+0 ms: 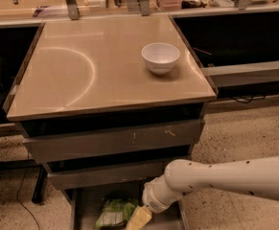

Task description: Pick green rice chip bag from bottom drawer and place on counter

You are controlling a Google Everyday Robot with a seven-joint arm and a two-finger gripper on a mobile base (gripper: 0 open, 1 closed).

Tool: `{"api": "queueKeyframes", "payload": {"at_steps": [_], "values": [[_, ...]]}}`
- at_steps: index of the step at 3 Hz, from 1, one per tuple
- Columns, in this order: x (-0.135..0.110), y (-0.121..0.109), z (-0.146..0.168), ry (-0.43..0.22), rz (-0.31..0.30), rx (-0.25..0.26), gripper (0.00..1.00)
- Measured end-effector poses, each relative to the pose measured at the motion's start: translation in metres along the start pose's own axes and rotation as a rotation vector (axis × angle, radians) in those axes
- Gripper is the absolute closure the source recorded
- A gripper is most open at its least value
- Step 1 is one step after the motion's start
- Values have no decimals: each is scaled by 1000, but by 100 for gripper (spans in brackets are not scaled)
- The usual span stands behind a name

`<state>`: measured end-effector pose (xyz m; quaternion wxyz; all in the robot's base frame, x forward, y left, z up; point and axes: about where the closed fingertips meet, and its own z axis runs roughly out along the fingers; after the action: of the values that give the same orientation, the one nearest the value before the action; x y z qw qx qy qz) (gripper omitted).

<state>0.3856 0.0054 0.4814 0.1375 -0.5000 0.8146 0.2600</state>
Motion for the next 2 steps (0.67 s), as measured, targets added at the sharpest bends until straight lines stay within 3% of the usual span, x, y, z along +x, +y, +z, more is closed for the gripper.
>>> {"api": "queueKeyframes", "payload": {"at_steps": [1, 2], "values": [[13, -24, 50, -29, 15, -29, 0], [13, -24, 50, -29, 15, -29, 0]]}}
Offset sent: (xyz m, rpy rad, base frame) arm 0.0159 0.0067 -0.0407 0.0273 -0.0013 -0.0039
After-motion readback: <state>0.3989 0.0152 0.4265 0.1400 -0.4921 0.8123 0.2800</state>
